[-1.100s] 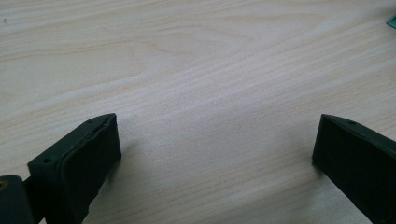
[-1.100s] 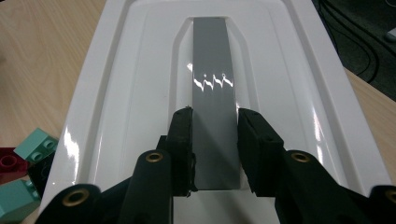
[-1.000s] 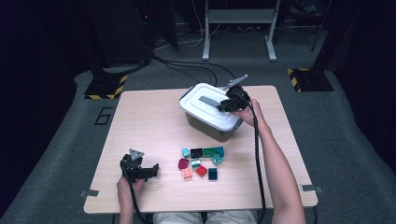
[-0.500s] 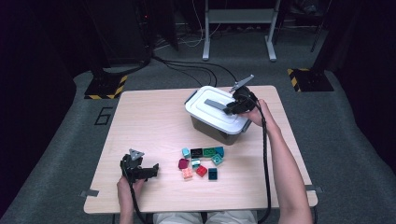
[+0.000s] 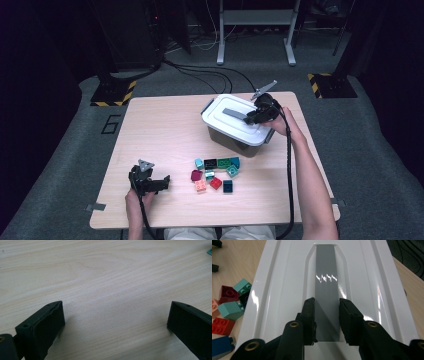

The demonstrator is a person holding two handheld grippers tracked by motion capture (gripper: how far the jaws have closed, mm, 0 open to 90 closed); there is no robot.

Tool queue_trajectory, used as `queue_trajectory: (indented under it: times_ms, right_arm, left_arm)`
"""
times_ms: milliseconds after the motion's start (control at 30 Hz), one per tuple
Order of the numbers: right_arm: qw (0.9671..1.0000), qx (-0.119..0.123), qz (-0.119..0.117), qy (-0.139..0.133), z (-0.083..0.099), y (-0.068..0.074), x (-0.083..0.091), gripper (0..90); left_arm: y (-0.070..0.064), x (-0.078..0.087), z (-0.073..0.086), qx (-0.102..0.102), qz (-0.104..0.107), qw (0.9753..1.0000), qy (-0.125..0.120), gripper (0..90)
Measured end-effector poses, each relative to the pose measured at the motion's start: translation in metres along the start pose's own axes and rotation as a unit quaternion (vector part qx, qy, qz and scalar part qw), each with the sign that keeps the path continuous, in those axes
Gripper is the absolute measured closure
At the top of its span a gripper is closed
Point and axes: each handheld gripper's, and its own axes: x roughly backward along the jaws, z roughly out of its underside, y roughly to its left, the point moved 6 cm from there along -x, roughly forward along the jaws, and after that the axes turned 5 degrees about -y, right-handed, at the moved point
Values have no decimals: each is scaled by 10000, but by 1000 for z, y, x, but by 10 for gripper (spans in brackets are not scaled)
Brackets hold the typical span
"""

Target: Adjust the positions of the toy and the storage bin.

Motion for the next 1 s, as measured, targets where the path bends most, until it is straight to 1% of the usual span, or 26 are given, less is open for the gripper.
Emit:
queue_trajectory:
  times_ms: [67,100,133,167,200,233,267,300,400,467,600,667,700,733,800,867,1000]
  right_arm:
    - [10000,-44,2,49,0,0,1,667]
    - [9999,-106,9,124,1,0,2,660]
    - [9999,-106,9,124,1,0,2,660]
    - [9999,-116,56,75,-1,0,0,606]
    - [9999,-116,56,75,-1,0,0,606]
    - [9998,-161,49,70,-2,1,-1,576]
    - [9998,-175,96,62,-3,1,-3,575]
    - [9995,-233,215,59,-6,2,-6,536]
    - [9993,-259,252,7,-9,1,-10,519]
    - [9990,-267,342,-70,-16,3,-18,508]
    - [9984,-347,437,-128,-22,5,-24,516]
    - [9984,-344,440,-121,-22,5,-25,524]
    - [9983,-346,451,-100,-23,5,-25,533]
    - [9982,-358,462,-119,-24,5,-26,562]
    - [9982,-344,466,-121,-24,5,-26,574]
    - [9984,-309,461,-92,-25,6,-27,634]
    - [9984,-357,409,-162,-25,5,-27,650]
  left_arm:
    - [0,0,0,0,-1,10000,0,10]
    - [0,0,0,0,-1,10000,0,10]
    - [0,0,0,0,-1,10000,0,10]
    - [0,0,0,0,-1,10000,-1,10]
    - [0,0,0,0,-1,10000,0,10]
    - [0,0,0,2,-1,10000,-1,10]
    - [0,0,0,0,0,10000,0,10]
    - [0,0,0,1,-1,10000,0,11]
    - [0,0,0,0,-1,10000,1,11]
    - [0,0,0,2,0,10000,-2,11]
    - [0,0,0,0,0,10000,0,10]
    - [0,0,0,1,0,10000,0,10]
    - [0,0,0,0,0,10000,0,10]
    - [0,0,0,0,0,10000,0,10]
    - [0,0,0,2,0,10000,-1,10]
    - [0,0,0,-1,0,10000,1,10]
    - [0,0,0,1,1,10000,0,10]
